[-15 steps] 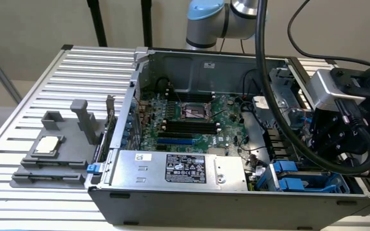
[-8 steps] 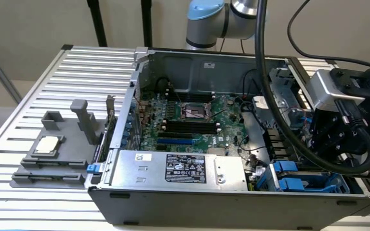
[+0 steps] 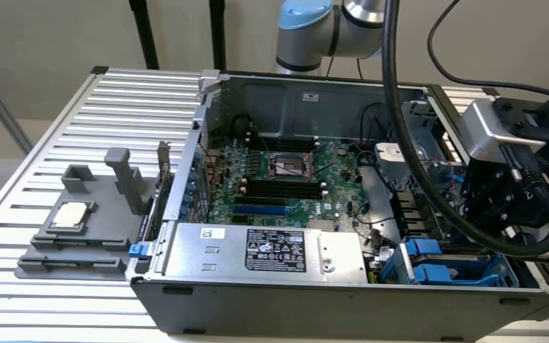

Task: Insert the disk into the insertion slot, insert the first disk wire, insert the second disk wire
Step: 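Insert the second disk wire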

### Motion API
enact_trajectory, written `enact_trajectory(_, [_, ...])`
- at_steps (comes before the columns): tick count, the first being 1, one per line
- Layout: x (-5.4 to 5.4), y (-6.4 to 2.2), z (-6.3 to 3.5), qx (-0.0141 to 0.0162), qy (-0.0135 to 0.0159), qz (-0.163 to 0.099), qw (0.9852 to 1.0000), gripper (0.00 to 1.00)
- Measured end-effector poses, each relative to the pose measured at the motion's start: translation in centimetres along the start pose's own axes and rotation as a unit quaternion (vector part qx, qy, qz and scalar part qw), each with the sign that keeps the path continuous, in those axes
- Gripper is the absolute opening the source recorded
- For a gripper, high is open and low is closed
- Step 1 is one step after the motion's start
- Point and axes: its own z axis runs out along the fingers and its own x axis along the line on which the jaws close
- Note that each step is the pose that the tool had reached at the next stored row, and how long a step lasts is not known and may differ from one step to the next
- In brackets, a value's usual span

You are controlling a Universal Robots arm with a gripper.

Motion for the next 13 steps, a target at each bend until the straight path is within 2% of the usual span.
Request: enact_trajectory(13, [0.17, -0.03, 0.61, 0.0001, 0.0010, 0.000, 1.0000, 0.16])
